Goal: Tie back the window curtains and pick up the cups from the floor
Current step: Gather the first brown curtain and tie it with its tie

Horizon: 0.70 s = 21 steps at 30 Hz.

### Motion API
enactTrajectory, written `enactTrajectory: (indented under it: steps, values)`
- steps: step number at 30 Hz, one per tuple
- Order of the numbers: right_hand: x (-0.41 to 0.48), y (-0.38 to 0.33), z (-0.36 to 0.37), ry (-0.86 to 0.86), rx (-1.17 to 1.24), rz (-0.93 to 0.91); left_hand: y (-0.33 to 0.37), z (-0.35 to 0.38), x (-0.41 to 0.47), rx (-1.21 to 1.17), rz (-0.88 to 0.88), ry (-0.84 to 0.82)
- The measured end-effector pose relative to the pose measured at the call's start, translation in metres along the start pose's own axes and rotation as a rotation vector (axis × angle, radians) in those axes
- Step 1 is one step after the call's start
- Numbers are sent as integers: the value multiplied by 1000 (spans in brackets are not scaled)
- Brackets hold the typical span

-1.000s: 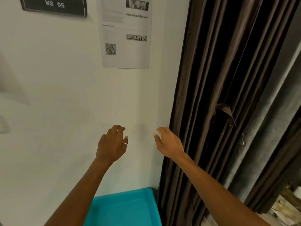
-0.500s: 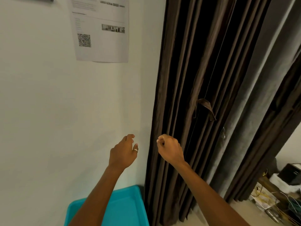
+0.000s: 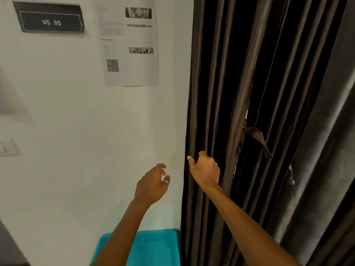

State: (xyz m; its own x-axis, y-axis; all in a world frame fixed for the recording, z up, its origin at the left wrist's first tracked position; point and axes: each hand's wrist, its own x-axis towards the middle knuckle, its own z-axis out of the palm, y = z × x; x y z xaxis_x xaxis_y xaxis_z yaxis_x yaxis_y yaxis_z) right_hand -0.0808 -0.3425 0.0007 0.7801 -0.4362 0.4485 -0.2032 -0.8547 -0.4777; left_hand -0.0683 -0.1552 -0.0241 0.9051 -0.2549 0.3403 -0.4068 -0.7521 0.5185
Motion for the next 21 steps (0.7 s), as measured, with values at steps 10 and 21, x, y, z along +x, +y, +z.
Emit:
enactTrajectory:
  steps: [10, 21]
  values:
    - [-11, -3, 18, -6, 34, -209, 19, -6, -3, -245, -93, 133]
    - [-26, -27, 35, 36, 242, -271, 61, -12, 45, -106, -64, 280]
